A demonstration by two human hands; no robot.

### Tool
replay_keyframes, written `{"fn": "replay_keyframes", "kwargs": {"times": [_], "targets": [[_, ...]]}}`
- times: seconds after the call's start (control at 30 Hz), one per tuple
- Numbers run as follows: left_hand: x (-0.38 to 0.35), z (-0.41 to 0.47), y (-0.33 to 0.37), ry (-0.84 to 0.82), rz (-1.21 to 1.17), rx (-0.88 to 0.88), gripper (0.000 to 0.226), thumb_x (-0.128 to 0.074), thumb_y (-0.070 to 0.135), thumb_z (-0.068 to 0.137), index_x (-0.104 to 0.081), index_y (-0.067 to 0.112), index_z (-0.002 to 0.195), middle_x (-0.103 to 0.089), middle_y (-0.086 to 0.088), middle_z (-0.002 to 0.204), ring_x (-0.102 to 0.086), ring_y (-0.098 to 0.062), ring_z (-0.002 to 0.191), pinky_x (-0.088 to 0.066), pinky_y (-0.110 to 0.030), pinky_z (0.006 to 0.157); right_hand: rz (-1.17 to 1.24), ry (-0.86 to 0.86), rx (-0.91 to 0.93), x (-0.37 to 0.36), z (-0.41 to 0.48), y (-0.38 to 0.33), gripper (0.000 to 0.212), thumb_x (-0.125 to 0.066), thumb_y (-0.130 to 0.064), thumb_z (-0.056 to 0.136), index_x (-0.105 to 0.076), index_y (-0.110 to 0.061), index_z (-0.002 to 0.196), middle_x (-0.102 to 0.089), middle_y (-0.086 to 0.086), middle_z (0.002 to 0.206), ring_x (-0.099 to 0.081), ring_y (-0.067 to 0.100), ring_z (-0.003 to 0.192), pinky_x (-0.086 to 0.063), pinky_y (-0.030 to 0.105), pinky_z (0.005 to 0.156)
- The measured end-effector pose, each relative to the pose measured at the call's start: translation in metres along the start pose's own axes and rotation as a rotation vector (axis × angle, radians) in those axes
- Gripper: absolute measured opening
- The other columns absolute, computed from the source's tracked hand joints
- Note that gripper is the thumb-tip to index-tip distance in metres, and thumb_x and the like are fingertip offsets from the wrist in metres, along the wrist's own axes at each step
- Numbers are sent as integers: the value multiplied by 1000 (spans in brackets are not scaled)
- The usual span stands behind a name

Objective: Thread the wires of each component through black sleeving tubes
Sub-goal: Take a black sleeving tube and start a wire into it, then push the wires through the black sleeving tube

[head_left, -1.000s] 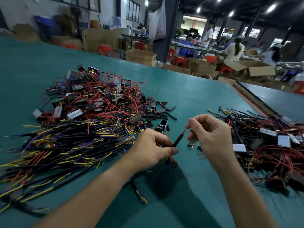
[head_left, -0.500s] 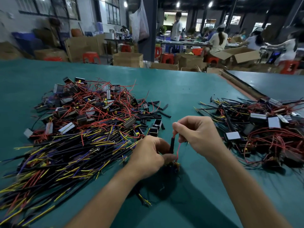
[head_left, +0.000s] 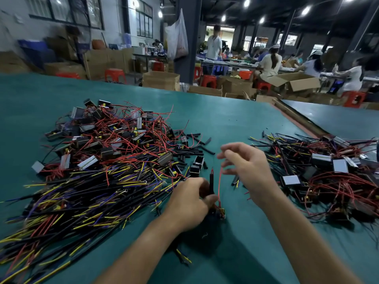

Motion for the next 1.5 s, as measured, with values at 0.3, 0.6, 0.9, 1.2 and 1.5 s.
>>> {"fn": "replay_keyframes", "kwargs": {"times": [0.3, 0.6, 0.9, 1.2, 1.5], "targets": [[0, 2, -9, -24, -103, 121, 26, -73, 30, 80, -55, 19, 65, -61, 2, 59, -63, -26, 58, -52, -36, 58, -954, -354, 31, -64, 110, 41, 23, -60, -13, 89, -75, -17, 106, -73, 3, 108, -66, 21, 99, -52, 34, 92], [0, -4, -4, -61, -72, 105, 20, -71, 36, 73, -63, 18, 75, -71, 0, 71, -69, -21, 69, -57, -38, 67, -1252, -424, 268, -102, 125, 55, 14, -69, -23, 83, -75, -20, 96, -73, 7, 96, -66, 30, 92, -55, 37, 80], [-1, -5, -6, -98, -93, 82, 17, -67, 38, 75, -63, 22, 78, -70, 0, 73, -67, -19, 64, -58, -40, 64, -1379, -451, 87, -88, 135, 62, 27, -56, -4, 84, -67, -11, 107, -68, 12, 106, -63, 35, 93, -56, 42, 82], [3, -3, -7, -339, -348, 56, 17, -77, 10, 76, -65, 19, 70, -67, -4, 68, -57, -13, 49, -46, -22, 50, -414, 137, 100, -13, 94, 11, 6, -73, -7, 82, -68, -10, 83, -71, 8, 75, -66, 20, 68, -56, 34, 71], [2, -2, 0, -20, -304, 101, 39, -82, 8, 73, -46, 20, 84, -66, -1, 59, -60, -20, 39, -44, -28, 37, -305, 602, 232, 93, 14, 13, 15, -72, -13, 87, -67, -1, 94, -70, 16, 86, -64, 15, 69, -55, 34, 69]]}}
Point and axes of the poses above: each hand's wrist, its own z-axis towards the middle knuckle, its own x-axis out of the back of the hand, y = z × x, the point moved 2 cm from there along z, towards the middle knuckle
